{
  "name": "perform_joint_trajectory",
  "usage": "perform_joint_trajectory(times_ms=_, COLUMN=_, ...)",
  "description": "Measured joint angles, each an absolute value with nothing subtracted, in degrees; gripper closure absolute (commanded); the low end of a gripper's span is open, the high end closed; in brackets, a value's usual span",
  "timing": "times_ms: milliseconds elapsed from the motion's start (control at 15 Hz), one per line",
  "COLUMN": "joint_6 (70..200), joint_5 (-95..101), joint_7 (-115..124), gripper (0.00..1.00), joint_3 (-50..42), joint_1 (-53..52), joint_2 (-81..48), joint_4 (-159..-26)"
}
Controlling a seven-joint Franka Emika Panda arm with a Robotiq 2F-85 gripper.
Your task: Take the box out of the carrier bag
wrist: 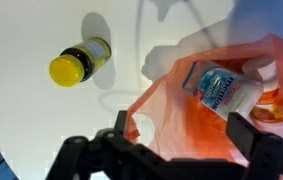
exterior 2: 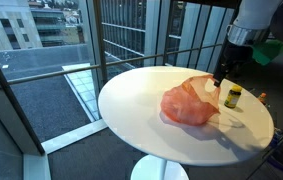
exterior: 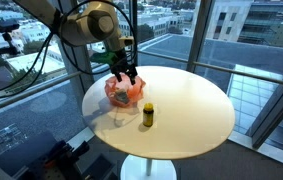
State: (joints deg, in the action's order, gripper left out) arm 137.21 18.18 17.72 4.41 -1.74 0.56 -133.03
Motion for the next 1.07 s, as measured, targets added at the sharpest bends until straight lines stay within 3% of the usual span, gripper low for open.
perform_joint_trajectory(times_ms=600, joint_6=138.13, joint_5=19.87, joint_7=17.11, gripper=0.00, joint_3=4.37, joint_1=-1.93, joint_2=-0.22, joint_4=-133.22)
perform_joint_trajectory(times_ms=1067, joint_6=147.87, joint_5=16.64, joint_7=2.10, gripper=0.00, joint_3=3.88, joint_1=-1.93, joint_2=-4.01, joint_4=-133.70)
